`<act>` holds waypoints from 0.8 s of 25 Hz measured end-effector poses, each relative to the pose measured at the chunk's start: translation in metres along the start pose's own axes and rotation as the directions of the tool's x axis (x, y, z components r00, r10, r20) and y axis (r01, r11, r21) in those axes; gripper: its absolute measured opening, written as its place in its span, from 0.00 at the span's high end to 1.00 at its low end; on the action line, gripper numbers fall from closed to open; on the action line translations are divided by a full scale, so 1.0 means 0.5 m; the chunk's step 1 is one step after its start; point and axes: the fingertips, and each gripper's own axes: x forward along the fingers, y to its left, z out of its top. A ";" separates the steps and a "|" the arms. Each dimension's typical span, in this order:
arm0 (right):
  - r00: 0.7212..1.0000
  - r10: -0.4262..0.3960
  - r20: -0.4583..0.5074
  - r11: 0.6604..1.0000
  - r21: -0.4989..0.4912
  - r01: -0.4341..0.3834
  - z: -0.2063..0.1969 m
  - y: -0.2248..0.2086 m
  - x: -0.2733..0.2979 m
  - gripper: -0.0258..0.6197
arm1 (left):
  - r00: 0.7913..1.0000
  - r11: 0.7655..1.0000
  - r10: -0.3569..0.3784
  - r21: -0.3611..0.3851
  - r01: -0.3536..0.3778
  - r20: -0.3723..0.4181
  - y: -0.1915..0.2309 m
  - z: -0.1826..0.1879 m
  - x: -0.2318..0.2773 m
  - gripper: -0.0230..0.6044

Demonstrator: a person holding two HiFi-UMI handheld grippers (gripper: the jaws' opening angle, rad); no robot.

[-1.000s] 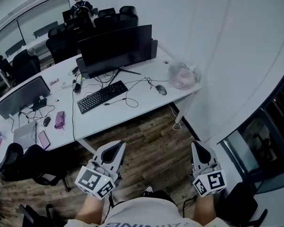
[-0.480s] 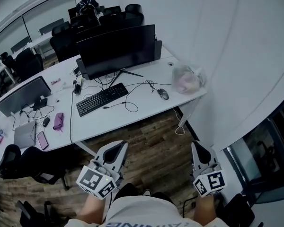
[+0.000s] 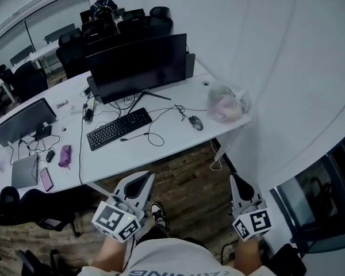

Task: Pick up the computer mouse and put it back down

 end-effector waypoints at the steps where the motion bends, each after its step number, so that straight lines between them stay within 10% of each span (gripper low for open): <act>1: 1.000 0.005 -0.003 1.000 -0.007 -0.005 0.001 -0.004 0.014 0.93 | 1.000 1.000 0.001 -0.003 -0.001 0.003 0.011 0.001 0.011 0.96; 20: 0.999 -0.001 -0.051 0.997 -0.080 -0.003 0.039 -0.054 0.390 0.93 | 1.000 1.000 -0.016 0.002 0.016 -0.004 0.326 0.041 0.214 0.96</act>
